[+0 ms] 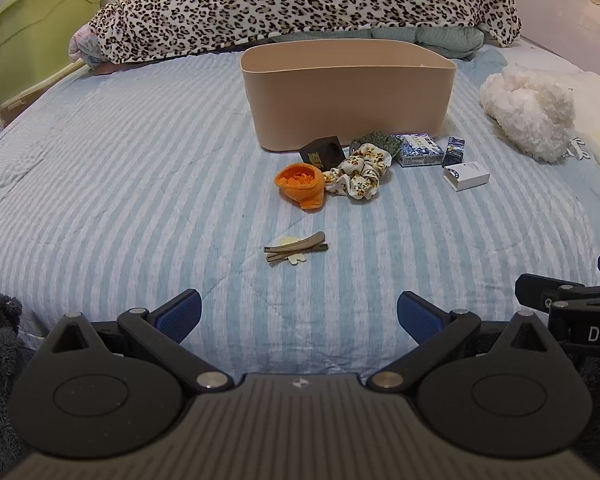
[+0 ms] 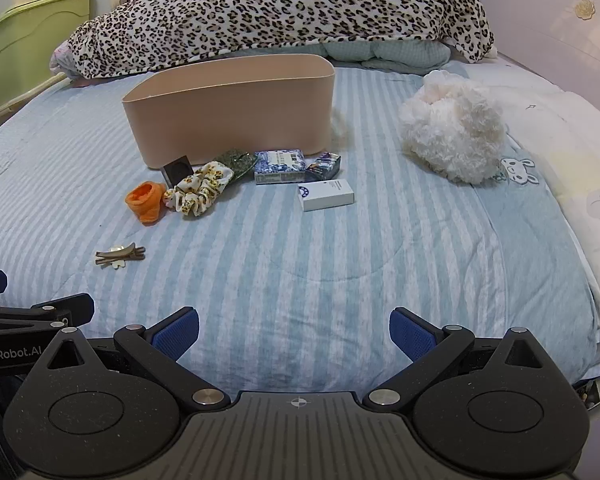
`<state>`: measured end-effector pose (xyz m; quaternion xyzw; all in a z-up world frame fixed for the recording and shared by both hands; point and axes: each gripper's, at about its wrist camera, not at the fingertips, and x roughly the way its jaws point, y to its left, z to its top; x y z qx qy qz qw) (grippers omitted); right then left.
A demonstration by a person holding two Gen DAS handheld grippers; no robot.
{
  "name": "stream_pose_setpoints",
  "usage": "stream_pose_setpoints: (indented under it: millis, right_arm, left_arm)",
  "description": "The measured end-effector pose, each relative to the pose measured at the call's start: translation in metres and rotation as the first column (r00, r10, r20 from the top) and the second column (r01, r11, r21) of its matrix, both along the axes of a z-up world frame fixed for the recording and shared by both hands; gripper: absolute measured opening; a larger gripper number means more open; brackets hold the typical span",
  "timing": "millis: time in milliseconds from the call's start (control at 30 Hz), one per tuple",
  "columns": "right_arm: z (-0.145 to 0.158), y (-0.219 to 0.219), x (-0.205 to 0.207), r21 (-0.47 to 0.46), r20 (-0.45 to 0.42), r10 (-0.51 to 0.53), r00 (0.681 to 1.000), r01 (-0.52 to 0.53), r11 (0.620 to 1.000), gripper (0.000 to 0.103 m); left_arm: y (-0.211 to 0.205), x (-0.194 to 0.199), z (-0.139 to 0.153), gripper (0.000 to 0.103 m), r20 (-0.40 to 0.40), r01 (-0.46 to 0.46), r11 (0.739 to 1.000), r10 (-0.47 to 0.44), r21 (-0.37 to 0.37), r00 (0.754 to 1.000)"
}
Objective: Organize objects
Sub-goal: 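Move both tools toward the items beside the beige basket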
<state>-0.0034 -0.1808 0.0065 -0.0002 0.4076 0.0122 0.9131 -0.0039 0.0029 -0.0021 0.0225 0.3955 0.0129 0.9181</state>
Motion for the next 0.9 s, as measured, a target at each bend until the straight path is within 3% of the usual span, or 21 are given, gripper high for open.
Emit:
stream_pose_setpoints:
  millis: [900]
  right_arm:
    - [-0.015, -0.004, 0.017, 0.003, -0.038, -0.008, 0.999, 0.008, 1.0, 0.103]
  left_arm:
    - [0.002, 0.018, -0.016, 0.103, -0.039, -0.021, 1.0, 0.021, 0.004, 0.999]
